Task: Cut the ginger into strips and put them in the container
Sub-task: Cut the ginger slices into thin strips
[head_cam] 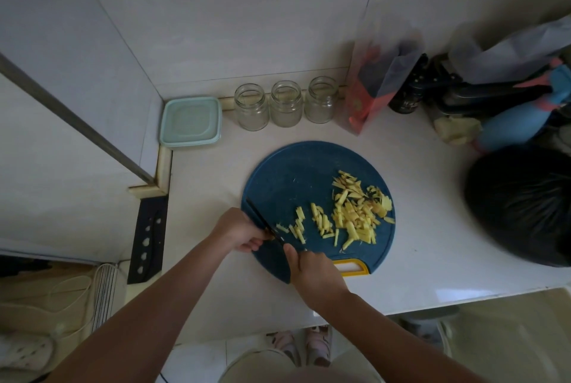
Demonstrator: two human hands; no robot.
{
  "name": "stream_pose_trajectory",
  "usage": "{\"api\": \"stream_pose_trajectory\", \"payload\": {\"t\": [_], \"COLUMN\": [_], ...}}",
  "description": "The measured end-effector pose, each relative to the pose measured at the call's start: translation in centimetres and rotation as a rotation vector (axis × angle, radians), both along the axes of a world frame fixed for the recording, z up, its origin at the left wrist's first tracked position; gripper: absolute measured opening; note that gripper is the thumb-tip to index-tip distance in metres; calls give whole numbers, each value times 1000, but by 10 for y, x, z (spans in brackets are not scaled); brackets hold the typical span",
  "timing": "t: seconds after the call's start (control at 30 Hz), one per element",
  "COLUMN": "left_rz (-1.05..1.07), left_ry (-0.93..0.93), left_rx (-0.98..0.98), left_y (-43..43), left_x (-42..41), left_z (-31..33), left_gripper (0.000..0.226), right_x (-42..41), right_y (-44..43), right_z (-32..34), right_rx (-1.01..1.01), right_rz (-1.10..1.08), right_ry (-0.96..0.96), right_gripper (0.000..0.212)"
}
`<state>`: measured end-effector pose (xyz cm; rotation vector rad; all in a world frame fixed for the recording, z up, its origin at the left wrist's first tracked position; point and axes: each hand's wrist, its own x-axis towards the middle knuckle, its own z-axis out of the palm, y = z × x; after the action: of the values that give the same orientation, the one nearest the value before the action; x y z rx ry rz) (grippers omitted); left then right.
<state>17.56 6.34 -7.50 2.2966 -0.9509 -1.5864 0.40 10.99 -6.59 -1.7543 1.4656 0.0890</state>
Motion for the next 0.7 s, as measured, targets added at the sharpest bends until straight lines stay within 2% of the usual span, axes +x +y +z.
{"api": "stream_pose_trajectory", "payload": {"t": [0.23,0.43,0.6,0.7], "left_rz": [-46,-72,-29,9], "left_ry": [-22,-35,-28,-18], "left_rx": [15,10,-17,-12], "left_y": [-5,-6,-1,3], "left_x": [1,1,-1,-3], "left_z": [-3,-3,-3,-1], "left_gripper": [15,9,22,26], "right_x": [16,31,26,15], "right_y": [-1,-13,-22,-16], "right_z": [-3,-2,-12,-15], "right_rx": [-60,-77,-42,-20], "right_rz": [21,5,-126,-116], "right_ry": [147,152,85,63], "right_gripper": [64,65,62,76]}}
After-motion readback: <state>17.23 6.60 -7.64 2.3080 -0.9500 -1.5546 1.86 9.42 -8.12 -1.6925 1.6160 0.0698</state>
